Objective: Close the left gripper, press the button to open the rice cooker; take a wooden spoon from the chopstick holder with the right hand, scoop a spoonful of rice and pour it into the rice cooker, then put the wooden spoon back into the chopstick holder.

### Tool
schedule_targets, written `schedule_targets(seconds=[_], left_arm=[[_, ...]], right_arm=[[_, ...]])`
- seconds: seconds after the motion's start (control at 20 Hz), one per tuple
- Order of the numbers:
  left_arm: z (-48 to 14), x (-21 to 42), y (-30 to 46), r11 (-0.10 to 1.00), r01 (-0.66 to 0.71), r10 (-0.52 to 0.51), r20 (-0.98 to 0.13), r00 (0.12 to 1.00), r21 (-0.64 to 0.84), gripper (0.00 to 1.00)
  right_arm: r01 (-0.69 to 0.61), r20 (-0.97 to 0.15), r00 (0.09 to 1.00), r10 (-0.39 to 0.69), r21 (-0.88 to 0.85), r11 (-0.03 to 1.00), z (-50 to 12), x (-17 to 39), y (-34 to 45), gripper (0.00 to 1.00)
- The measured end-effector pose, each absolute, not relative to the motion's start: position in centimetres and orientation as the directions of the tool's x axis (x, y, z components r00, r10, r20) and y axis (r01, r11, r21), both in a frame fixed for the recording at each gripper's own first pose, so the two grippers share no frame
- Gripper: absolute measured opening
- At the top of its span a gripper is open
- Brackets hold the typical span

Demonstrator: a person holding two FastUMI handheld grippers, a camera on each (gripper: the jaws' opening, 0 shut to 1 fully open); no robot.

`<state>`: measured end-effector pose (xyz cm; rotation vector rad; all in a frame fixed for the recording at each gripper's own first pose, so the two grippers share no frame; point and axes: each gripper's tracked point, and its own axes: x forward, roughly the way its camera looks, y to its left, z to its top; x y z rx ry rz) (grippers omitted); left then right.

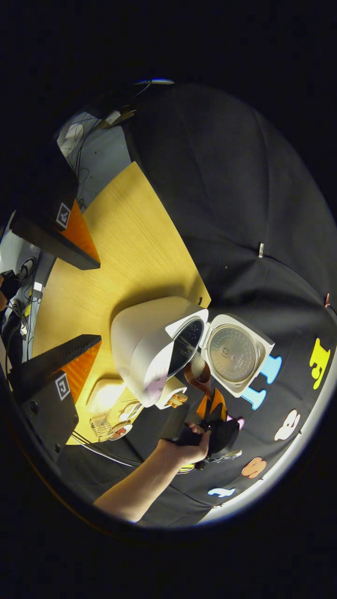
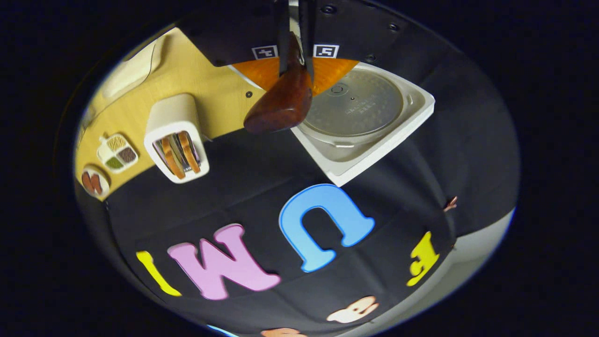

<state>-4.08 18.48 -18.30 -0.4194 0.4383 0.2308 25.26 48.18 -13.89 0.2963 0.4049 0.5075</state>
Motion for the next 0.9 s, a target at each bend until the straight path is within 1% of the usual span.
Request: schedule_targets(seconds=[0.15,0.25,0.3,0.35,0.4,0.45,0.7,0.9], left_arm=[[-18.1,-4.3,18.8,0.895,-0.305,0.142,-0.44,0.887,-0.326,0.96],[-18.1,-4.3,19.0,0.9,-0.314,0.158,-0.444,0.882,-0.303,0.96],[-17.9,-4.3,18.9,0.899,-0.316,0.161,-0.441,0.883,-0.304,0.97],[-17.8,-4.3,18.9,0.896,-0.316,0.161,-0.436,0.886,-0.311,0.96],[-17.7,-4.3,18.8,0.895,-0.314,0.159,-0.431,0.888,-0.318,0.96],[-18.0,-4.4,18.7,0.894,-0.314,0.158,-0.43,0.889,-0.321,0.96],[-17.8,-4.2,17.2,0.905,-0.29,0.141,-0.423,0.895,-0.311,0.96],[-17.1,-3.9,16.7,0.923,-0.274,0.148,-0.407,0.901,-0.272,0.96]], right_arm=[[-0.503,-0.249,0.788,0.563,0.268,0.822,-13.7,24.6,50.0,0.12],[-0.548,-0.219,0.778,0.589,0.223,0.807,-13.4,24.1,50.9,0.13],[-0.566,-0.206,0.775,0.597,0.194,0.801,-13.4,24.0,51.2,0.12],[-0.583,-0.197,0.771,0.605,0.163,0.796,-13.3,23.9,51.3,0.12],[-0.598,-0.19,0.768,0.612,0.13,0.791,-13.2,23.8,51.5,0.07],[-0.612,-0.185,0.763,0.62,0.102,0.784,-13.2,23.8,51.6,0.12],[-0.675,-0.143,0.732,0.666,-0.013,0.738,-12.4,22.9,51.9,0.13],[-0.723,-0.157,0.689,0.708,-0.085,0.685,-12.6,21.2,51.9,0.12]])
